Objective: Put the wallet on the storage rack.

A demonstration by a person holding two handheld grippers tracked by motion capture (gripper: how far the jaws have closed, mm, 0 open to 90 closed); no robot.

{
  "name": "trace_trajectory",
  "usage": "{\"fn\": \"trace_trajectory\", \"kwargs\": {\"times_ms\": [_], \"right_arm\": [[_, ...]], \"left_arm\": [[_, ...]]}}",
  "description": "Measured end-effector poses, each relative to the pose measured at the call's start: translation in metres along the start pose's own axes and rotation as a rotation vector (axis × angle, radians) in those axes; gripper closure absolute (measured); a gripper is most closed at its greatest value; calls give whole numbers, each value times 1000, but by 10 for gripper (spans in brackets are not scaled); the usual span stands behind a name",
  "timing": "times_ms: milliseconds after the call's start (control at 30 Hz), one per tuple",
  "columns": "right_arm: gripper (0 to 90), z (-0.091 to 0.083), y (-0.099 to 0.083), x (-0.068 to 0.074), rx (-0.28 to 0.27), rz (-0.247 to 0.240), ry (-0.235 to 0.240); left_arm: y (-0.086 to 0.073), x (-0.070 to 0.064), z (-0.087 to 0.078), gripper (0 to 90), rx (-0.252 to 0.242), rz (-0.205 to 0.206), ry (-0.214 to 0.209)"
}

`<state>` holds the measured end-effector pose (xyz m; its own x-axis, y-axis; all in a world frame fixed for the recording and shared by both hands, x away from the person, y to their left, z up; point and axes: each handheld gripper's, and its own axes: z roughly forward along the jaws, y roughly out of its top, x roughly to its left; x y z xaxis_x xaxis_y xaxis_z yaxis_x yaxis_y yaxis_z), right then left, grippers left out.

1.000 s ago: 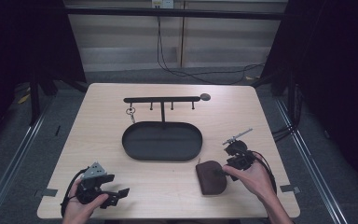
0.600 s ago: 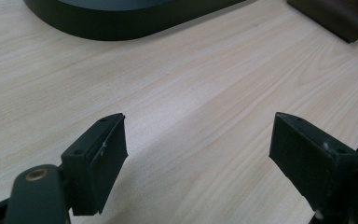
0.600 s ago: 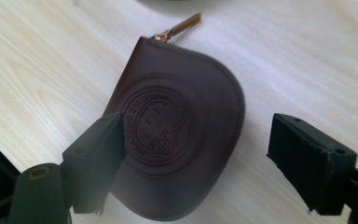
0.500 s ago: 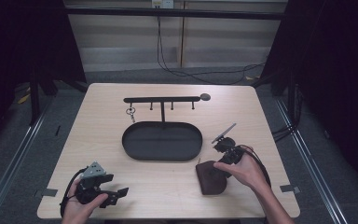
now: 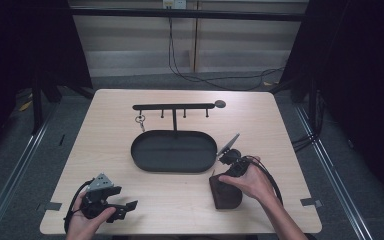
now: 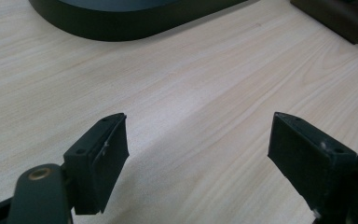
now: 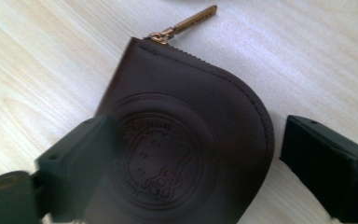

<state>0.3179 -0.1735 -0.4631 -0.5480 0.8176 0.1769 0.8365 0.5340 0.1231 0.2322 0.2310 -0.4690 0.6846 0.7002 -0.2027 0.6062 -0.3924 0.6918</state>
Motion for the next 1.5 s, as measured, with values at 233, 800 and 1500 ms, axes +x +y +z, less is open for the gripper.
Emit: {"fn": "trace_trajectory", "kwargs": {"times_ms": [233, 800, 1500], "right_arm": [[80, 4, 2, -6, 16, 17, 51], [346, -4, -5, -27, -21, 97, 177], [630, -28, -2, -25, -58, 101, 115]], "left_arm": [[0, 0, 0, 197, -3, 0, 0], [0, 1, -2, 197, -9, 4, 2], [-1, 3, -6, 197, -24, -3, 10]]}}
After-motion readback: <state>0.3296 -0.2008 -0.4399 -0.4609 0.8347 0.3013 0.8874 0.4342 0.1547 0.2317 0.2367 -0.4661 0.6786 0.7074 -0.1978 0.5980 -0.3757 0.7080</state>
